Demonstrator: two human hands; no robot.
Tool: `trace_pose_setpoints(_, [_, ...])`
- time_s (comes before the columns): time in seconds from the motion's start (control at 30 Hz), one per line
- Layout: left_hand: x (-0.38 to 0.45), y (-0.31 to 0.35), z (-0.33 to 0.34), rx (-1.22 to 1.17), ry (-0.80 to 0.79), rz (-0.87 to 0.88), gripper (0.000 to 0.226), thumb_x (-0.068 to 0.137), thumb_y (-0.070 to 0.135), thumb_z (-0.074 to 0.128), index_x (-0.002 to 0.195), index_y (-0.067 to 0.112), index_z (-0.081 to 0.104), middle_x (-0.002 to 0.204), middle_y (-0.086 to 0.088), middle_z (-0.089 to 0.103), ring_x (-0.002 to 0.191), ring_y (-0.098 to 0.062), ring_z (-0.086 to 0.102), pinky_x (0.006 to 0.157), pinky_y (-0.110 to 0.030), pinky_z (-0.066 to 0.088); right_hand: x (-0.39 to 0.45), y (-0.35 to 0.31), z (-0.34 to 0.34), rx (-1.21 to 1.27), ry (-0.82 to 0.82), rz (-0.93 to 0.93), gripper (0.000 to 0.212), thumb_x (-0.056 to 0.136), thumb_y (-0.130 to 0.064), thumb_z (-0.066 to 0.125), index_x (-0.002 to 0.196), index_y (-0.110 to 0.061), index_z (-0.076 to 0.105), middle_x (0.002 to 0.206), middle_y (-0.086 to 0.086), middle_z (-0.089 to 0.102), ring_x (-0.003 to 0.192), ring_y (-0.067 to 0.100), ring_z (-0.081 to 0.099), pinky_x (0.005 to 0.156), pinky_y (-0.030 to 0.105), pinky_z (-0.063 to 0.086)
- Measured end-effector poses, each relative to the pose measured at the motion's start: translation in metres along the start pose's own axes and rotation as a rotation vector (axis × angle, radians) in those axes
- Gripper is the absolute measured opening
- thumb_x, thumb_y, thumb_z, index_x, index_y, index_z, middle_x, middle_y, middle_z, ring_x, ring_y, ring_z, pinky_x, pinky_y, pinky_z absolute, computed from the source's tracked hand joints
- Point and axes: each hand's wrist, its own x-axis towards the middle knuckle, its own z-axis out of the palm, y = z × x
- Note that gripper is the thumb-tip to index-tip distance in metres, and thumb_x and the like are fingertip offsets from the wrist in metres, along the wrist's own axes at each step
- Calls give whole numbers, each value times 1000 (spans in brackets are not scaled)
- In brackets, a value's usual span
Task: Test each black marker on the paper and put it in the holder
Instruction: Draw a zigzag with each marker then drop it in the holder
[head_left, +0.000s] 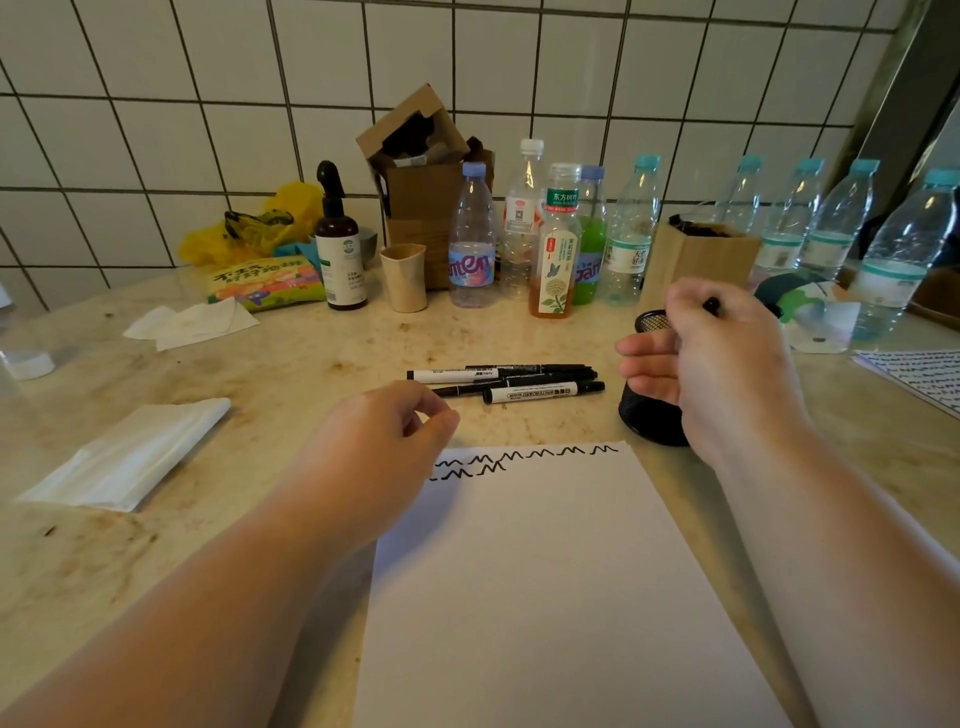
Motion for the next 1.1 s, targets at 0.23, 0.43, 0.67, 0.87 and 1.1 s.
trace_pose_setpoints(0.23, [0, 0, 1, -13, -2, -9, 14, 91, 47, 52, 80, 43, 61, 66, 23, 66, 54, 1, 60, 47, -20, 38, -29, 20, 13, -496, -292, -481, 40, 100, -26, 61, 138, -37, 56, 96, -8, 72, 79, 2, 67, 73, 23, 57])
trace_pose_setpoints(0.43, [0, 0, -1, -37, -9, 0, 13, 92, 43, 54, 82, 44, 62, 71, 27, 65, 55, 1, 60, 35, -12, 38, -16, 46, 29, -1304, -599, -314, 61, 106, -26, 46, 162, -18, 23, 174, -1, 10, 159, 18, -1, 126, 39, 8])
trace_pose_setpoints(0.67, [0, 0, 0, -38, -7, -7, 13, 92, 43, 55, 82, 44, 63, 72, 30, 63, 61, 3, 60, 47, -20, 41, -15, 52, 30, -1438, -480, -325, 53, 106, -28, 43, 158, -22, 33, 151, 1, 43, 139, 25, 33, 117, 40, 32])
trace_pose_setpoints(0.87, [0, 1, -1, -34, -1, 0, 13, 92, 43, 55, 82, 45, 62, 72, 31, 64, 61, 2, 61, 44, -16, 40, -18, 53, 24, -1319, -420, -350, 18, 101, -22, 58, 114, -29, 68, 125, -7, 48, 119, 18, 36, 105, 36, 40])
trace_pose_setpoints(1.1, [-1, 2, -2, -46, -7, -5, 13, 92, 43, 55, 81, 45, 63, 71, 29, 65, 58, 2, 61, 35, -10, 37, -19, 48, 24, -1236, -430, -351, 14, 99, -20, 63, 95, -33, 62, 107, -9, 58, 108, 15, 49, 88, 28, 41])
